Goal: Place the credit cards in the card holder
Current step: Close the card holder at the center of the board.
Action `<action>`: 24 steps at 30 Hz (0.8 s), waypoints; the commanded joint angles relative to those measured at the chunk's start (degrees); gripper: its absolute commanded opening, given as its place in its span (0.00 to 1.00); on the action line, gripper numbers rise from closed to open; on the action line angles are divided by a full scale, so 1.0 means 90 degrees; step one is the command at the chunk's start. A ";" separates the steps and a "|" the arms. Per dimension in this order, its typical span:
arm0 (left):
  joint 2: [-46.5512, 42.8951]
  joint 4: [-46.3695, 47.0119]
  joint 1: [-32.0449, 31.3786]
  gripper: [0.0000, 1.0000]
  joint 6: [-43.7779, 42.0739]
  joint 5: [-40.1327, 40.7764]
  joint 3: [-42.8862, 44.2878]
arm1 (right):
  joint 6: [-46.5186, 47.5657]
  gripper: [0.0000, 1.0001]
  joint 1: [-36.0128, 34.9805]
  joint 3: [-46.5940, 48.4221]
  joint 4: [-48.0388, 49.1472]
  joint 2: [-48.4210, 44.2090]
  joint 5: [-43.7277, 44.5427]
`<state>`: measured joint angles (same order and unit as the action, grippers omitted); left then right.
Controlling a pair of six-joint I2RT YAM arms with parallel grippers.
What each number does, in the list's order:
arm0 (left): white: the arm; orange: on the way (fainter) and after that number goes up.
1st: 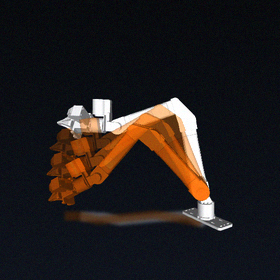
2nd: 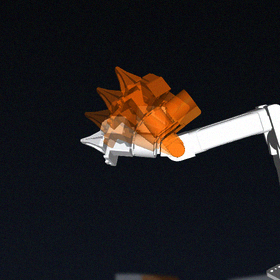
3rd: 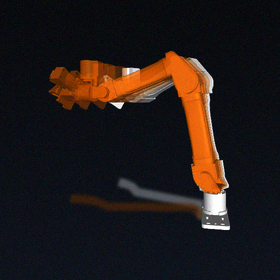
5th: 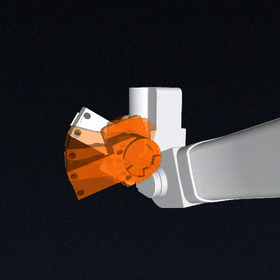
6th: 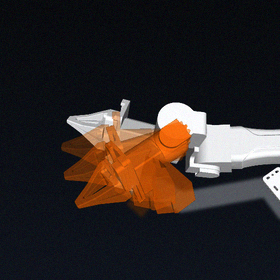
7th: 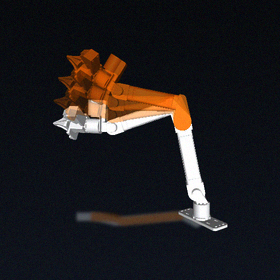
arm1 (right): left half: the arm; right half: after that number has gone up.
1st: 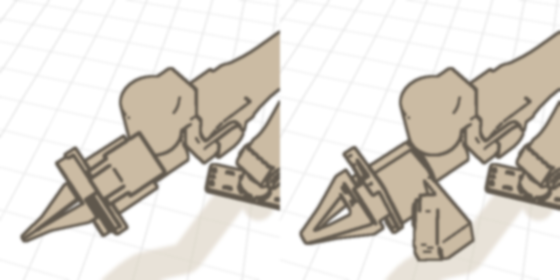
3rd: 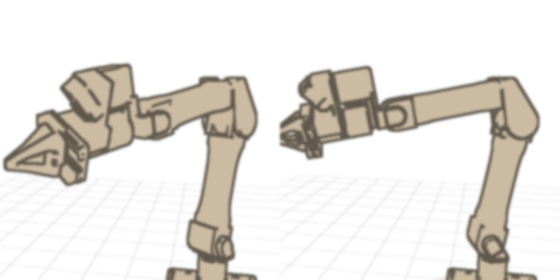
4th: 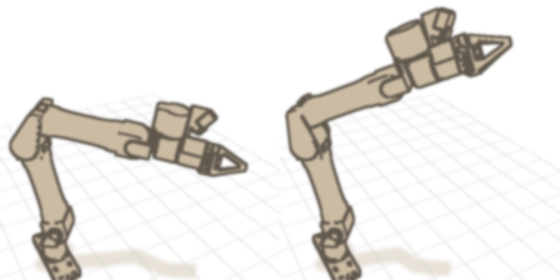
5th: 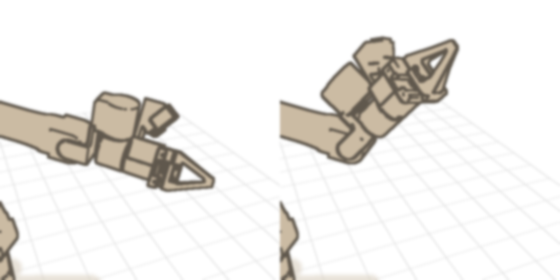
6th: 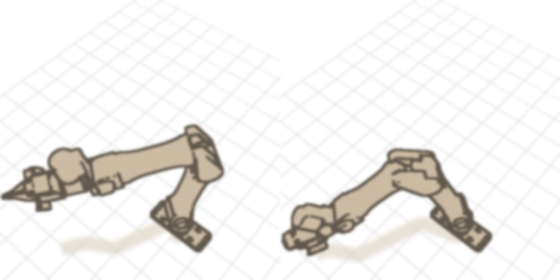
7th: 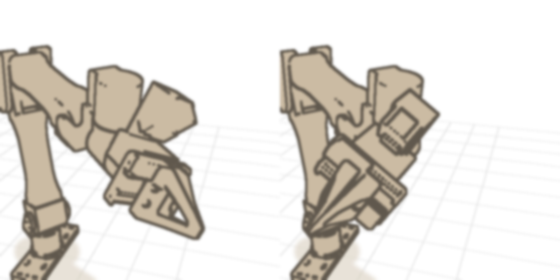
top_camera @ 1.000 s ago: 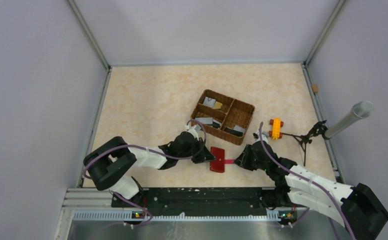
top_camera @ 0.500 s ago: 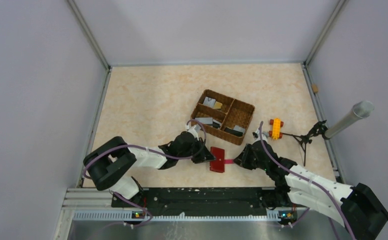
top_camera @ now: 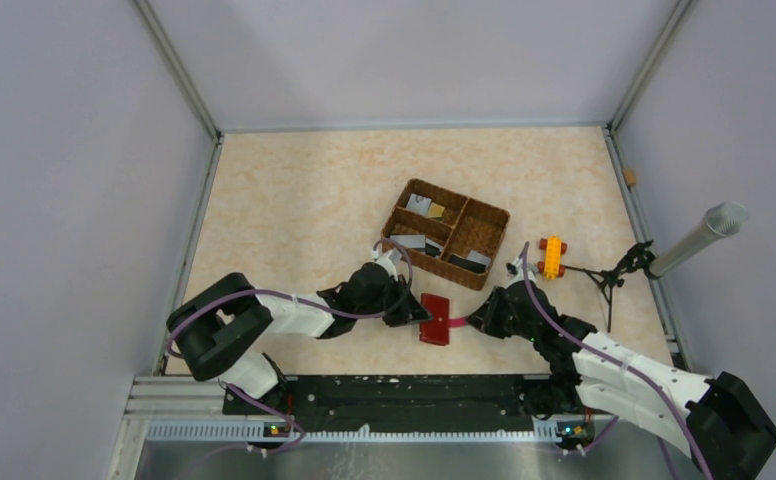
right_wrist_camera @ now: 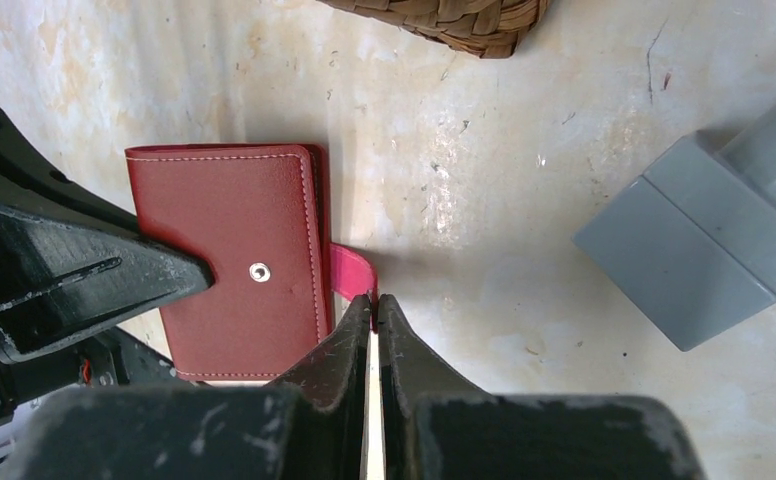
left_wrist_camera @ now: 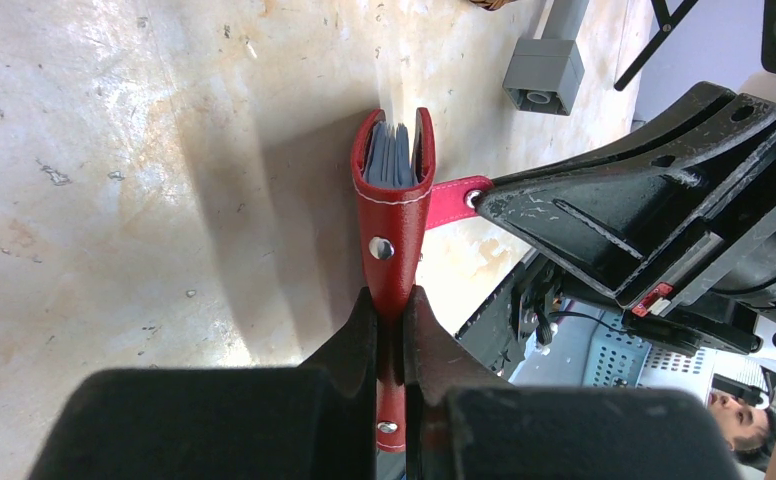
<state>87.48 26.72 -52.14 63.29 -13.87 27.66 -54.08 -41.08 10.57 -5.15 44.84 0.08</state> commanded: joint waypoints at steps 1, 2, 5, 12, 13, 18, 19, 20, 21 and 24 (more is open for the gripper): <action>0.0016 -0.0231 -0.0034 0.00 -0.0172 0.0144 0.0119 | 0.0004 0.00 0.0072 0.0115 0.0169 -0.0052 -0.0162; 0.0020 -0.0239 -0.0036 0.00 -0.0176 0.0149 0.0120 | 0.0009 0.00 0.0072 0.0119 0.0179 -0.0048 -0.0172; 0.0020 -0.0284 -0.0039 0.00 -0.0176 0.0177 0.0145 | 0.0029 0.00 0.0070 0.0101 0.0322 -0.0078 -0.0277; 0.0031 -0.0405 -0.0054 0.00 -0.0177 0.0257 0.0205 | 0.0069 0.00 0.0072 0.0045 0.1369 0.0087 -0.0960; 0.0037 -0.0410 -0.0056 0.00 -0.0177 0.0252 0.0215 | 0.0076 0.00 0.0065 0.0086 0.1415 0.0194 -0.1011; 0.0063 -0.0407 -0.0069 0.00 -0.0178 0.0252 0.0237 | 0.0251 0.00 -0.0053 0.0359 0.1463 0.0913 -0.1063; 0.0063 -0.0406 -0.0066 0.00 -0.0176 0.0252 0.0232 | 0.0269 0.00 -0.0105 0.0426 0.1448 0.1053 -0.1030; 0.0057 -0.0407 -0.0066 0.00 -0.0180 0.0257 0.0237 | 0.0293 0.00 -0.0165 0.0498 0.1421 0.1171 -0.0976; 0.0062 -0.0403 -0.0066 0.00 -0.0177 0.0252 0.0237 | 0.0303 0.00 -0.0222 0.0551 0.1417 0.1275 -0.0927; 0.0081 -0.0406 -0.0066 0.00 -0.0169 0.0252 0.0232 | 0.0231 0.00 -0.0329 0.0574 0.1678 0.1419 -0.0910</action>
<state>87.53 24.86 -52.38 63.24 -13.58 28.73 -52.82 -42.65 13.17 5.89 56.23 -8.27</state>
